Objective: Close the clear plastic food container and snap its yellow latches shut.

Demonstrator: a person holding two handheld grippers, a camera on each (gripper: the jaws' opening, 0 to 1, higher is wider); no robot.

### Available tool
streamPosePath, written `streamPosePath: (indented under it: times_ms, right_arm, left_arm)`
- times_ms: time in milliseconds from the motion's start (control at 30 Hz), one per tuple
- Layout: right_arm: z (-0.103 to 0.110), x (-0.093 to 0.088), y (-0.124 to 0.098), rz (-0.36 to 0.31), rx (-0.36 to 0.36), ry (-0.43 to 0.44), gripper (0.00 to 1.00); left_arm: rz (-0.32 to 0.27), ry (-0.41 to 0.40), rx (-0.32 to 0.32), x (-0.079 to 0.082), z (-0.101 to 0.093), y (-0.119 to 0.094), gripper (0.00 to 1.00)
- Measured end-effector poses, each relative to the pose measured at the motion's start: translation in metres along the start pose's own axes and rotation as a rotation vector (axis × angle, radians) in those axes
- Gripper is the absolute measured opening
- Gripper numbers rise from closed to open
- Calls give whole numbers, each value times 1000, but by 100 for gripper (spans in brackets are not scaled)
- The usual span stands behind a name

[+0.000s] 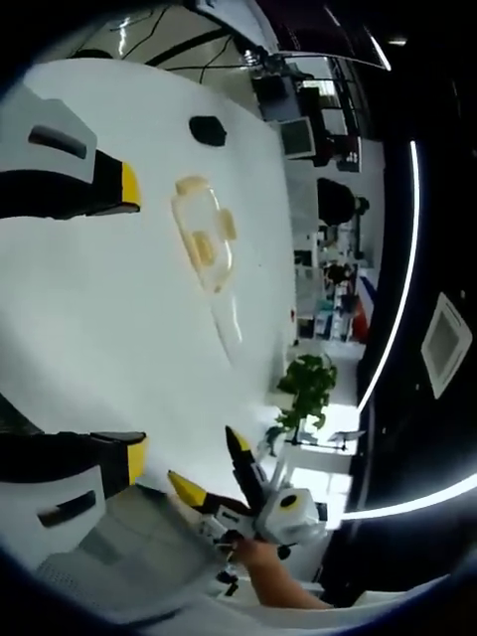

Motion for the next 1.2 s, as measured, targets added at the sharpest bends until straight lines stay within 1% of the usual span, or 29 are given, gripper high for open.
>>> streamPosePath:
  times_ms: [100,167,267,467,600,700,800,1067,1133,1200]
  right_arm:
    - [-3,3,4,12,11,-8,75]
    - [-5,5,6,14,14,-19,75]
    - [-7,10,9,22,22,-40,74]
    - [-14,20,15,29,27,-65,74]
    - [-19,26,20,37,31,-89,72]
    - [-23,31,23,37,38,-100,72]
    - [-28,35,26,43,39,-102,71]
    - [-37,42,32,43,46,-117,71]
    - [-39,44,35,40,48,-127,72]
    - [-41,45,39,52,55,-140,72]
  left_arm:
    - [8,15,-10,0,3,5,89]
    - [15,60,-17,2,2,8,88]
    - [15,77,-23,6,4,12,88]
    - [13,81,-26,16,15,19,85]
    - [6,59,-44,22,23,23,85]
    - [17,76,-40,23,29,26,85]
    - [21,72,-43,24,35,28,84]
    - [46,101,-46,21,41,35,83]
    - [49,98,-47,21,43,38,83]
    - [51,97,-49,23,45,42,84]
Point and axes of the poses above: the point that each gripper's makers call its tool centre point, and the gripper's own axes: y roughly forward along the fingers, z roughly to its left, x roughly out of its top, the point moved 1 cm from there along -y, roughly backward along the fingers, and after that the axes turned 14 degrees about z, right-handed, at the moved point
